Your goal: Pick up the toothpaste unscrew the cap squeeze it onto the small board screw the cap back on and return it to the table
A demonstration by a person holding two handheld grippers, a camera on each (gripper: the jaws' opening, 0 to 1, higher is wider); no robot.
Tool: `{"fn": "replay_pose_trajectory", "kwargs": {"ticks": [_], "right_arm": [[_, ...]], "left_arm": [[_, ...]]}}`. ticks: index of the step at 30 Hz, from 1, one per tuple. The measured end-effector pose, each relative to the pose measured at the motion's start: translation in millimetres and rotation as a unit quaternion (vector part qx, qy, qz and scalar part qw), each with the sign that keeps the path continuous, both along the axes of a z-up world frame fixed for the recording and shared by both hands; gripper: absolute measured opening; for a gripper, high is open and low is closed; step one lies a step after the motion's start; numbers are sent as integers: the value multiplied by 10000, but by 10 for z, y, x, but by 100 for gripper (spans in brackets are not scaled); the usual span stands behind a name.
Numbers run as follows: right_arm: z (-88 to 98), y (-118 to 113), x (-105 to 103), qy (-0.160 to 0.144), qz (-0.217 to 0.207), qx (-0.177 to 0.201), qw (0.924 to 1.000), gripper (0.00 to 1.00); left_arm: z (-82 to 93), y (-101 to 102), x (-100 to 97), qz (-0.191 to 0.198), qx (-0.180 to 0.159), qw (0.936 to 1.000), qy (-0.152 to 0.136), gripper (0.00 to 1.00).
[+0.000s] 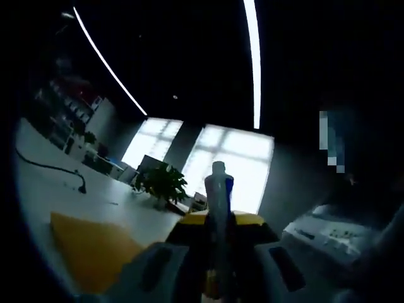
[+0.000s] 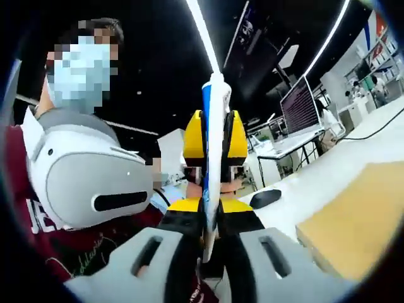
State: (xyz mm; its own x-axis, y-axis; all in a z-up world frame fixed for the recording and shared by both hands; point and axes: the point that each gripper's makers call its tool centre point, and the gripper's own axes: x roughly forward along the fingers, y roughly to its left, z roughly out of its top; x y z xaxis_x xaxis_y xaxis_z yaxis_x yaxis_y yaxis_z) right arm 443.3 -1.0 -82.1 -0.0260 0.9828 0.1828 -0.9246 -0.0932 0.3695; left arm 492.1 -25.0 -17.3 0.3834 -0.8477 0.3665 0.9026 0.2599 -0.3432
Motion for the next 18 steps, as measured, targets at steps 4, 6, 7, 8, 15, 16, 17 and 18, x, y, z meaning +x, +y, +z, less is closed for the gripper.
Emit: {"fn": "replay_pose_trajectory", "kwargs": {"ticks": [4, 6, 7, 8, 15, 16, 17, 18], "right_arm": [[54, -110, 57, 925, 198, 423, 9946, 9], [43, -135, 93, 1310, 281, 557, 9894, 9], [52, -156, 126, 1579, 343, 700, 9844, 9], [77, -177, 138, 1761, 441, 843, 9798, 9], [125, -152, 211, 2347, 642, 1004, 9647, 9], [115, -175, 185, 2351, 696, 1033, 9640, 9], [110, -173, 160, 2477, 807, 1033, 9599, 9], [117, -183, 146, 2604, 954, 1100, 9545, 9]], "left_arm": [[-73, 222, 160, 1031, 708, 9852, -1176, 33], [-102, 285, 172, 1488, 1295, 9601, -1983, 39], [-106, 302, 168, 1604, 1507, 9488, -2265, 39], [-130, 365, 199, 1854, 1907, 9281, -2605, 39], [-162, 437, 303, 2709, 2968, 8338, -3785, 47], [-121, 413, 270, 2773, 3007, 8183, -4039, 47], [-100, 388, 247, 2813, 3099, 8022, -4257, 47], [-106, 349, 238, 2896, 3428, 7650, -4619, 47]]}}
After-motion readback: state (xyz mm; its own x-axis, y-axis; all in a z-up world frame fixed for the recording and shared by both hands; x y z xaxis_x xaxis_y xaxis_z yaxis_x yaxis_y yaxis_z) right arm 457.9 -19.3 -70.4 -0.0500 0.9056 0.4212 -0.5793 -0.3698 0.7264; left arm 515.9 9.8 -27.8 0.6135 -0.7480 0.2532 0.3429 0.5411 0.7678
